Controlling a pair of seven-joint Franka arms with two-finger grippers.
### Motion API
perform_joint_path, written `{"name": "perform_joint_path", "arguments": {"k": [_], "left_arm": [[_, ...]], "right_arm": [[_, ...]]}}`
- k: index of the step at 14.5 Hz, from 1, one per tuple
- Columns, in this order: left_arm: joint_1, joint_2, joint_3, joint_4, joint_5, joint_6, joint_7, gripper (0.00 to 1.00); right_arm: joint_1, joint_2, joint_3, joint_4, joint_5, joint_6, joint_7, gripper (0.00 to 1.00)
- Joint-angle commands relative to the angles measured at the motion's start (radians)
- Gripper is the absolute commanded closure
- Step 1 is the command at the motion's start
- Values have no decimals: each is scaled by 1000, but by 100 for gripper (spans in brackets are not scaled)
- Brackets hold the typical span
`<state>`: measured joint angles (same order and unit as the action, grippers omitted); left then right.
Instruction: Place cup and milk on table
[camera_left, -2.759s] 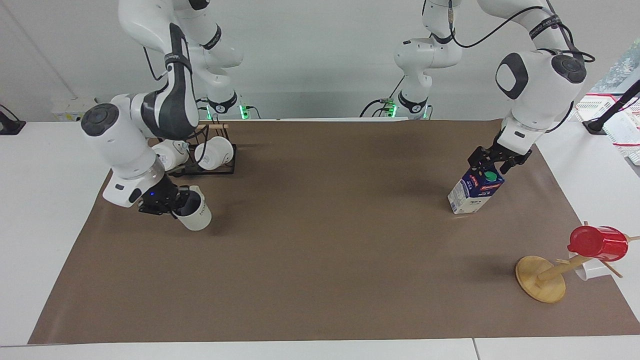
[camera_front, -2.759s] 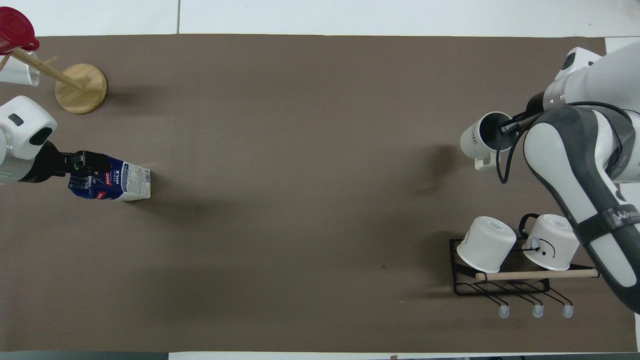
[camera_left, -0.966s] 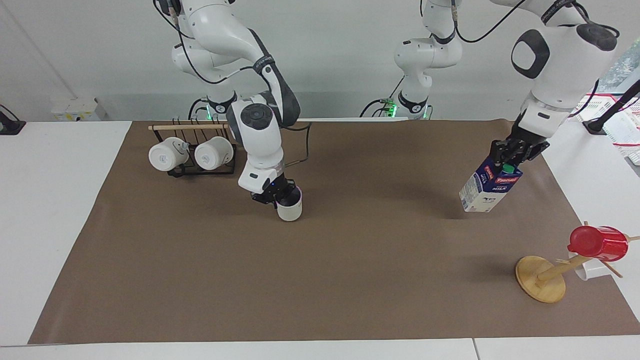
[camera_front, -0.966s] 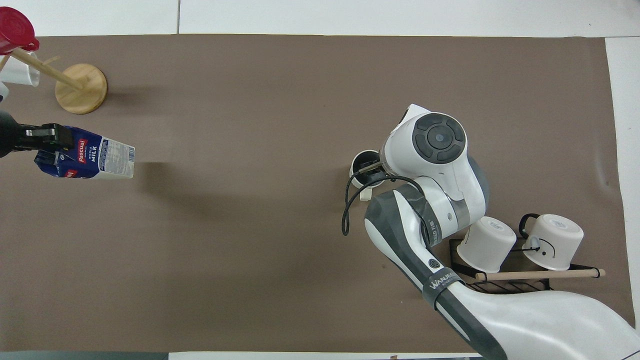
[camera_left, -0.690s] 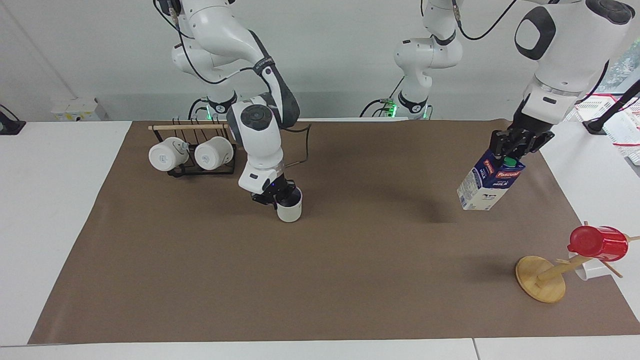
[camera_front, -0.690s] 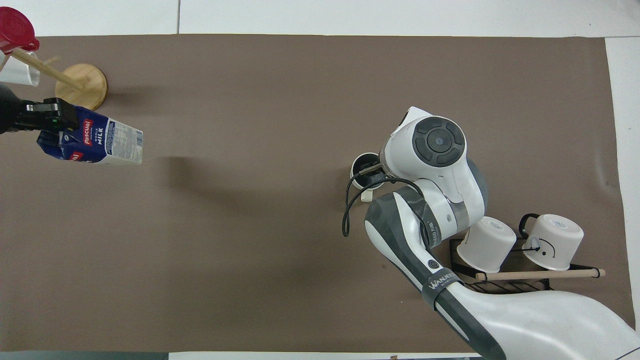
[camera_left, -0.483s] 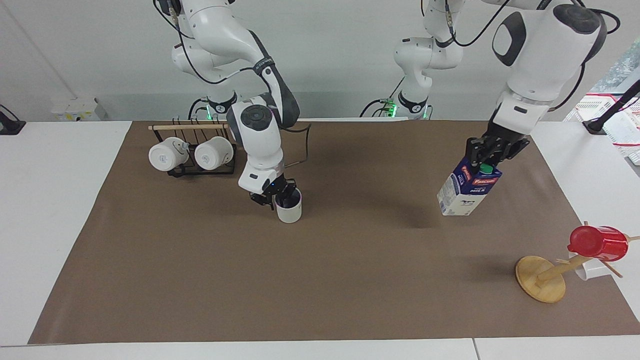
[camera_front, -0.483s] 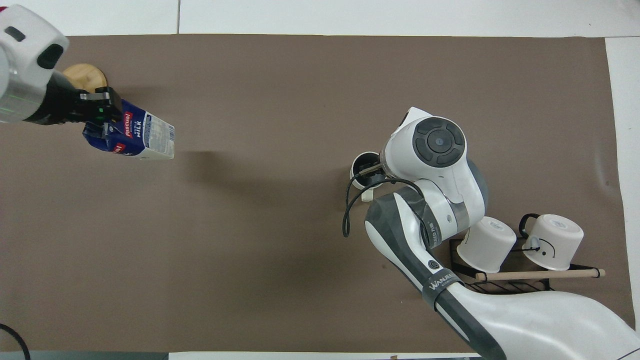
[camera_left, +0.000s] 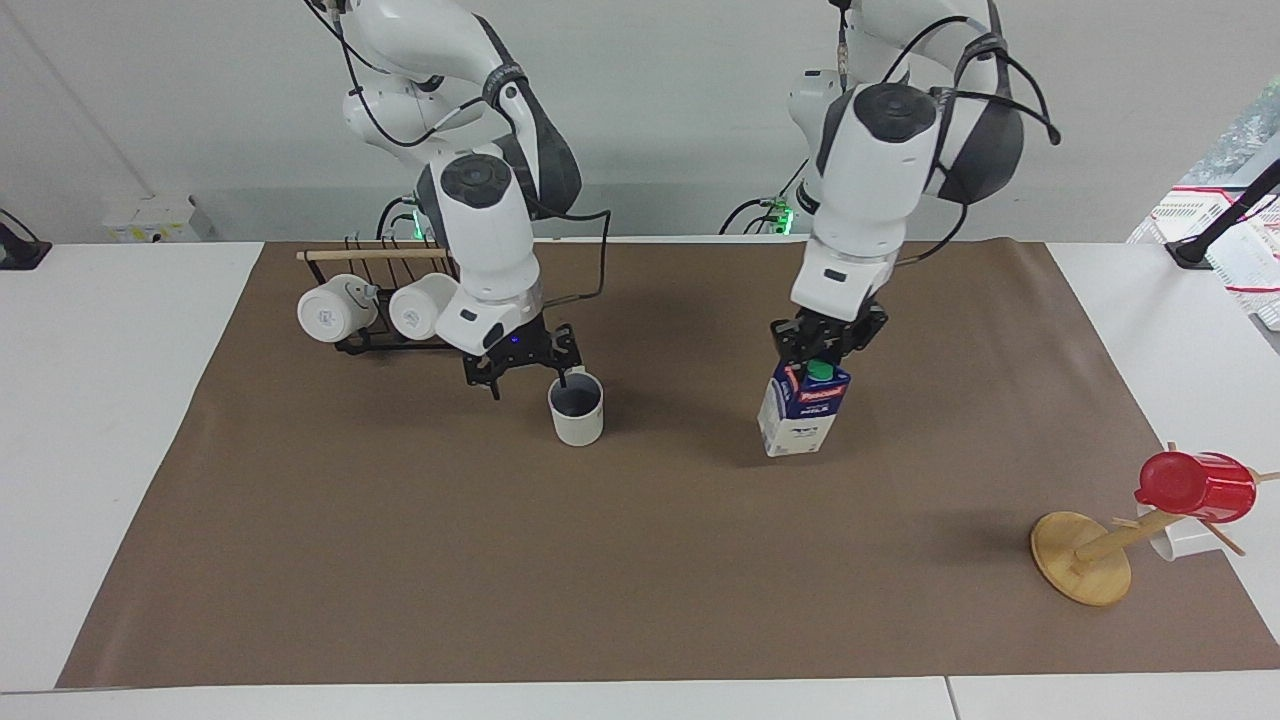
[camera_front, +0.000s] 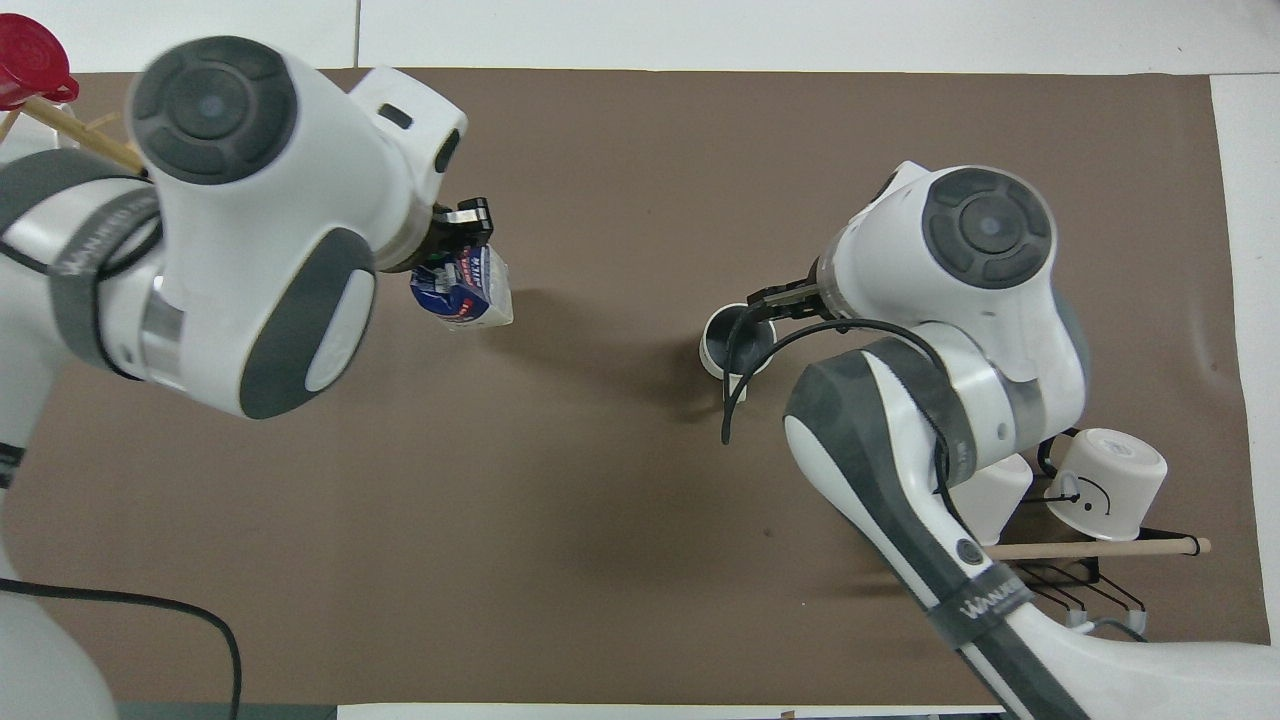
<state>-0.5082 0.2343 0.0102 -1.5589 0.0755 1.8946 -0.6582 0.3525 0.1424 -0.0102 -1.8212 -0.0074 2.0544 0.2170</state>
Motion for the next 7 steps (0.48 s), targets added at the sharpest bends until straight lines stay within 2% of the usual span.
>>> {"name": "perform_joint_path", "arguments": {"k": [1, 4, 7], "left_arm": [[-78, 68, 14, 52, 33, 52, -66, 100], [-154, 115, 16, 77, 30, 89, -138, 100], [-220, 117, 16, 77, 38, 103, -227, 100]], "right_arm": [[-91, -39, 6, 81, -14, -135, 21, 0], [-206, -105, 7, 115, -32, -258, 1, 0], [-283, -144, 6, 117, -33, -336, -4, 0]]}}
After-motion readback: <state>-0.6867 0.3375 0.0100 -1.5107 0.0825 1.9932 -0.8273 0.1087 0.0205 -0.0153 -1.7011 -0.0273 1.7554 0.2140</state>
